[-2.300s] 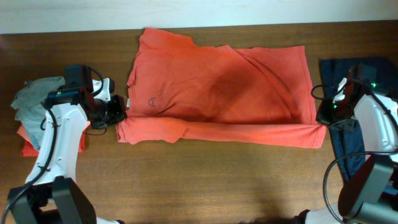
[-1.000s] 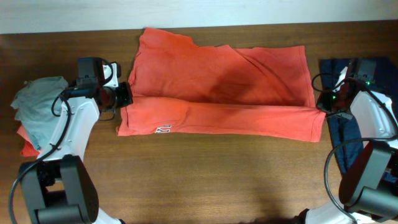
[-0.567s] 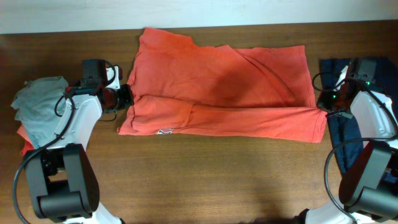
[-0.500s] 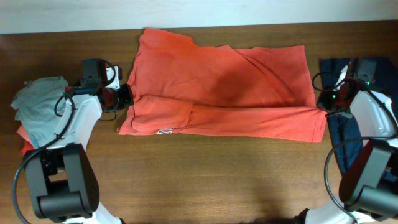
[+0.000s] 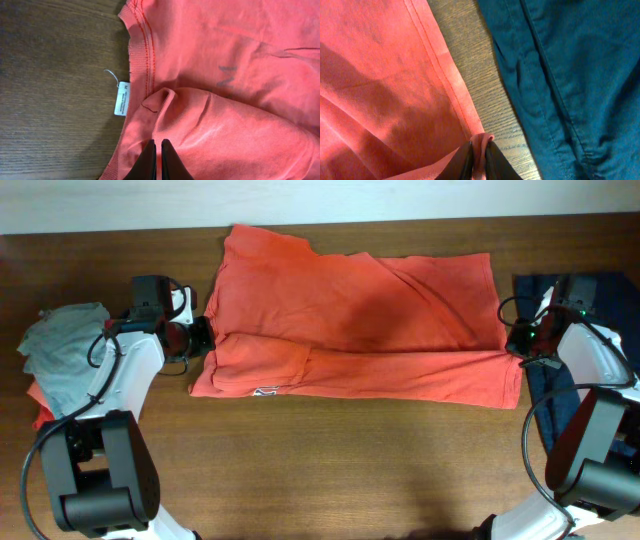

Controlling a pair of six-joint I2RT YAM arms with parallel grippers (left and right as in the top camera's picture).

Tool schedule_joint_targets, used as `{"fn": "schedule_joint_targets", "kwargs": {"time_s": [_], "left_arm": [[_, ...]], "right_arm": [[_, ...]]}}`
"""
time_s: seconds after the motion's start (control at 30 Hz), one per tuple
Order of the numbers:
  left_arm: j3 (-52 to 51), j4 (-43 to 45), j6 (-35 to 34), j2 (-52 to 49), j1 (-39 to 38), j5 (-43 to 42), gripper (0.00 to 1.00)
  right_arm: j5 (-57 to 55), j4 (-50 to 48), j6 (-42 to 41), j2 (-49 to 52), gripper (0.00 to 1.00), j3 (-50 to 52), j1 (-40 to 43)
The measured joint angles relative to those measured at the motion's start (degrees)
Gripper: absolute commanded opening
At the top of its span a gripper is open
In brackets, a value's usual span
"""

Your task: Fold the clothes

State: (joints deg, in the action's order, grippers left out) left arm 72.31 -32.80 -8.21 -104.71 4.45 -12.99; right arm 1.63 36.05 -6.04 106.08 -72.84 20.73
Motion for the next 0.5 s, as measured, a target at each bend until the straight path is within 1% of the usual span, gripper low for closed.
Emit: {"fn": "schedule_joint_targets", "kwargs": {"time_s": [0.23, 0.5], "left_arm": [[0.00, -0.96, 0.00, 0.00, 0.00, 0.00, 0.06], [0.00, -1.44, 0.00, 0.00, 0.00, 0.00, 0.05]], "right_arm": [[0.17, -1.36, 0.02, 0.00, 0.14, 0.00, -0.57], [0.20, -3.89, 0.02, 0.00, 0.15, 0.00, -3.34]]}}
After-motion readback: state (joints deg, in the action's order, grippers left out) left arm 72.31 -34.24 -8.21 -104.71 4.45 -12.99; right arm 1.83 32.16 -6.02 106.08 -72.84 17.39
